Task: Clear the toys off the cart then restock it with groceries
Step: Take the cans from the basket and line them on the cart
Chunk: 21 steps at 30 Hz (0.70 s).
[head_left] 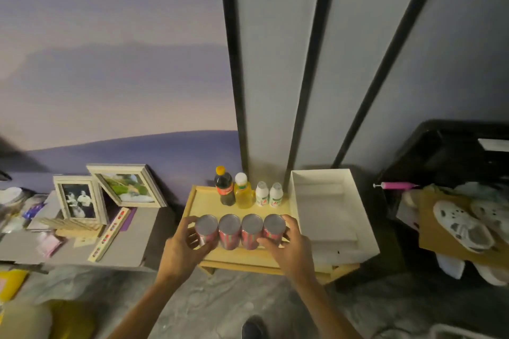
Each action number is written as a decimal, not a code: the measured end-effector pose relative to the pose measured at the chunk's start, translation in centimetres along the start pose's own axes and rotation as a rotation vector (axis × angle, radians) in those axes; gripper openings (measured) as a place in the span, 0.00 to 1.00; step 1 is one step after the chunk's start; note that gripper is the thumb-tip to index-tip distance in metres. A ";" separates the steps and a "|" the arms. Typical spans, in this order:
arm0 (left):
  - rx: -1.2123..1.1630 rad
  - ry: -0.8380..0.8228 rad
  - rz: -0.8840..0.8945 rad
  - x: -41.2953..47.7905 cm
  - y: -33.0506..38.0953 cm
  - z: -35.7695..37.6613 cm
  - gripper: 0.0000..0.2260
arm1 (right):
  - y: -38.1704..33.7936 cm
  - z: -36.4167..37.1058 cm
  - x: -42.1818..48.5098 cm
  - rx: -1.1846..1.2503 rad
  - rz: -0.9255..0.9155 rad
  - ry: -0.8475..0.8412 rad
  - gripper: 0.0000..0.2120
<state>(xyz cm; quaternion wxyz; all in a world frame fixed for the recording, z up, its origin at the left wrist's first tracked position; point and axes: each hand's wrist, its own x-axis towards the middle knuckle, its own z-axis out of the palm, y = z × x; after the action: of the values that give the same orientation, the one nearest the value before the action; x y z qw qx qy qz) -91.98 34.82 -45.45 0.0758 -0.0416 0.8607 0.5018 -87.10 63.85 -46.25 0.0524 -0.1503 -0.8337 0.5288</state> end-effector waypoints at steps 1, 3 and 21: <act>-0.003 -0.011 -0.014 1.3 -0.7 0.4 0.31 | 0.5 0.5 0.7 -0.015 0.018 0.004 0.37; -0.002 -0.042 -0.029 4.1 -1.9 1.5 0.30 | 1.7 1.8 2.3 -0.044 0.050 0.014 0.38; 0.102 -0.183 -0.059 17.9 -14.2 11.6 0.28 | 13.9 11.1 10.5 -0.140 0.205 0.178 0.34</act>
<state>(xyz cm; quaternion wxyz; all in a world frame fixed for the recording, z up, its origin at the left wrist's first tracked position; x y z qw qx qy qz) -106.46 38.02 -66.29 0.1710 -0.0170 0.8730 0.4564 -97.08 62.95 -64.31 0.0612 -0.2842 -0.8410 0.4564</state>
